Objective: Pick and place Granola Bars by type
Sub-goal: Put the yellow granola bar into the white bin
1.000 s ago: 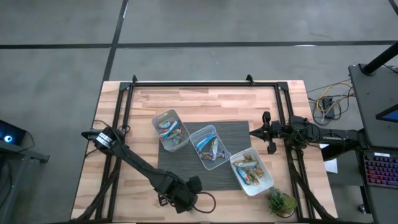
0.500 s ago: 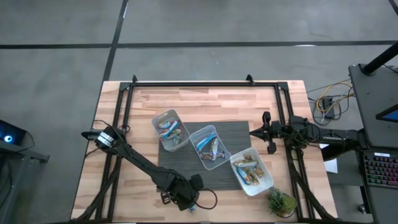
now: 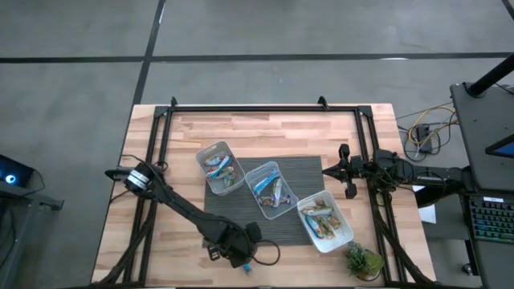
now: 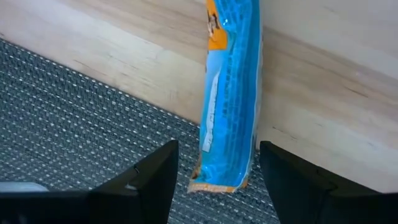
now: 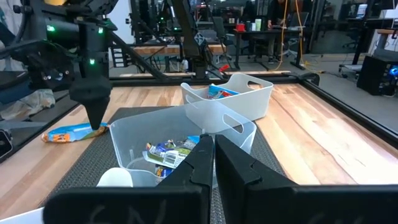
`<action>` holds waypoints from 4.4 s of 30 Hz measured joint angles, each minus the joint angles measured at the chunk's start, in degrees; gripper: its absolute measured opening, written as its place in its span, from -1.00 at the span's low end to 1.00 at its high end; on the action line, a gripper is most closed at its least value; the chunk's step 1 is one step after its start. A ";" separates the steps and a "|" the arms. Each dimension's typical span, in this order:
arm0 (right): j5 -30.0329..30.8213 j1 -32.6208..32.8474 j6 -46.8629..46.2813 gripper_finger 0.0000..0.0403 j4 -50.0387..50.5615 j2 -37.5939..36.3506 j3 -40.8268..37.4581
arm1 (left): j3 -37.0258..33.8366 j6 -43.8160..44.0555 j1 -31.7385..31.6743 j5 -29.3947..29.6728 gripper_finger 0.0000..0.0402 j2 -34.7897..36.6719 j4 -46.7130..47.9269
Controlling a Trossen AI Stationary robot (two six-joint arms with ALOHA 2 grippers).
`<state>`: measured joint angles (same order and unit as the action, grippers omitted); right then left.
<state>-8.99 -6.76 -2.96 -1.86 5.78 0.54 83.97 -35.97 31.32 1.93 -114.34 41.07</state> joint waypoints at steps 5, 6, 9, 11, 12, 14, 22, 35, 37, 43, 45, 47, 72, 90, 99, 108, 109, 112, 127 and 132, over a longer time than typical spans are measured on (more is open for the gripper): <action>0.00 0.00 0.02 -0.96 -0.01 0.00 0.00 | 0.14 0.20 -0.14 -1.59 0.03 -1.35 -0.20; 0.00 0.00 0.06 -0.96 0.01 0.00 0.00 | 0.14 0.19 -0.12 -1.61 0.03 -1.47 -0.19; 0.00 0.00 0.02 -0.96 -0.01 0.00 0.00 | 0.21 0.26 -0.14 -1.65 0.03 -1.45 -0.64; 0.00 -0.01 0.06 -0.96 -0.01 0.00 0.00 | 0.21 0.28 -0.25 -1.71 0.03 -1.45 -0.42; 0.00 0.00 0.09 -0.96 0.01 0.00 0.00 | 0.21 0.32 -0.27 -1.90 0.02 -1.45 -0.32; 0.00 0.00 0.00 -0.96 0.00 0.00 0.00 | 0.21 0.38 -0.28 -2.67 0.00 -1.45 -0.26; 0.00 0.00 0.07 -0.96 0.00 0.00 0.00 | 0.21 0.80 -0.32 -3.72 -0.19 -1.45 0.12; 0.00 0.00 0.09 -0.96 -0.01 0.00 0.00 | 0.12 2.30 -0.30 -4.99 -0.62 -1.56 0.00; 0.00 0.00 0.00 -0.96 -0.01 0.00 0.00 | 0.12 2.64 -0.30 -5.19 -0.65 -1.56 -0.02; 0.00 0.00 0.02 -0.96 0.00 0.00 0.00 | 0.12 2.96 -0.30 -5.49 -0.70 -1.56 -0.06; 0.00 0.00 0.09 -0.96 -0.01 0.00 0.00 | 0.12 3.06 -0.30 -5.78 -0.71 -1.56 -0.06; 0.00 0.00 0.00 -0.96 -0.01 0.00 0.00 | 0.12 3.32 -0.30 -6.18 -0.73 -1.57 -0.06; 0.00 -0.02 0.03 -0.96 -0.01 0.00 0.00 | 10.28 4.55 -1.29 -2.90 -0.81 -0.86 4.85; 0.00 -0.02 0.00 -0.96 -0.01 0.00 0.00 | 22.03 9.38 -7.42 -1.81 -0.81 -0.81 0.16; -0.02 -0.02 0.00 -0.96 -0.01 0.00 0.00 | 24.67 12.59 -11.18 -1.93 -0.81 -0.92 -3.38; 0.00 -0.02 0.00 -0.96 -0.01 0.00 0.00 | 24.74 18.31 -14.69 -3.67 -0.81 -1.22 -12.30; 0.00 -0.02 0.02 -0.96 -0.01 0.00 0.00 | 24.78 19.40 -15.15 -4.09 -0.81 -1.31 -13.20; 0.00 -0.02 0.08 -0.96 -0.01 0.00 0.00 | 24.75 23.53 -16.49 -5.91 -0.81 -1.47 -15.23; 0.00 0.00 0.05 -0.96 -0.01 -0.01 0.00 | 30.43 42.93 -20.40 -17.81 -0.81 -12.09 -18.60; 0.00 -0.02 -0.02 -0.96 -0.01 0.02 0.00 | 37.18 46.73 -20.98 -18.29 -0.81 -17.51 -19.15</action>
<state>-8.99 -6.79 -2.98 -1.87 5.80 0.54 121.15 10.77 10.34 -16.36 -131.85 21.92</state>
